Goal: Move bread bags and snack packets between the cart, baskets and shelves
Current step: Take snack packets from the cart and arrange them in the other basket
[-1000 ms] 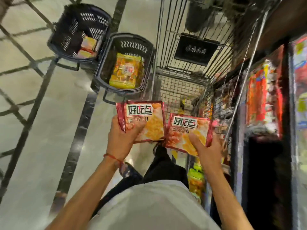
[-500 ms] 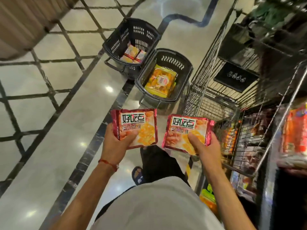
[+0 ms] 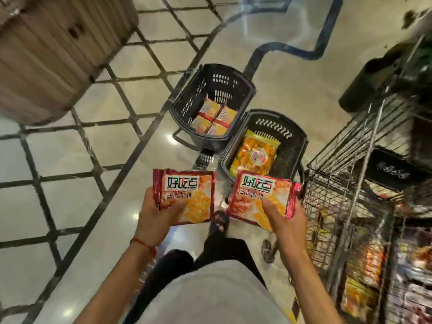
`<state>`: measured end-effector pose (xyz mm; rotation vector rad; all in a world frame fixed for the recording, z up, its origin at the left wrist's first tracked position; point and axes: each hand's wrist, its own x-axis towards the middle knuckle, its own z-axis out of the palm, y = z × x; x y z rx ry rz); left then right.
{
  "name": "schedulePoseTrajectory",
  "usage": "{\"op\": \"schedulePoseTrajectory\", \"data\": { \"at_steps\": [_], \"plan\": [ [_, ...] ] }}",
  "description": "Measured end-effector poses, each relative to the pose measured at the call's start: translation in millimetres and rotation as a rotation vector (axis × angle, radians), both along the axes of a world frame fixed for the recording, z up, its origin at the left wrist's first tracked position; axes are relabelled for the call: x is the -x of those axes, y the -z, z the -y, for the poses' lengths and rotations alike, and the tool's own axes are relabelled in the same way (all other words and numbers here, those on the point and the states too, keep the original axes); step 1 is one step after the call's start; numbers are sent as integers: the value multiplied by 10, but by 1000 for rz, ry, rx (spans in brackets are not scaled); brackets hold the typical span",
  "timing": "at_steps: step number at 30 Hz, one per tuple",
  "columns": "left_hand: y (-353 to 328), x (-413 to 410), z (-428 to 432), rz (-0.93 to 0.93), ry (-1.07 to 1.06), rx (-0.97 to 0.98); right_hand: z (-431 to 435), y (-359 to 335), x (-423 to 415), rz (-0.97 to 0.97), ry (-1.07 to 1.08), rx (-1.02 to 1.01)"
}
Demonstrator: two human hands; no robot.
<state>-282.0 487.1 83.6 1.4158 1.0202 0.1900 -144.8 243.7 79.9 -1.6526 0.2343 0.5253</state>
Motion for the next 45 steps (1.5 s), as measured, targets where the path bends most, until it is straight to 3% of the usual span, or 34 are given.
{"op": "schedulePoseTrajectory", "data": {
  "at_steps": [10, 24, 36, 45],
  "plan": [
    [175, -1293, -1532, -6, 145, 17, -1470, 63, -1020, -43, 139, 13],
    [833, -3198, -3451, -205, 526, 89, -3129, 684, -1998, -218, 420, 90],
    [2457, -4199, -3571, -341, 325, 42, -3530, 2289, -3190, -348, 311, 187],
    [3822, -4627, -3595, -429, 451, -83, -3889, 3795, -3460, -493, 348, 330]
  ]
}}
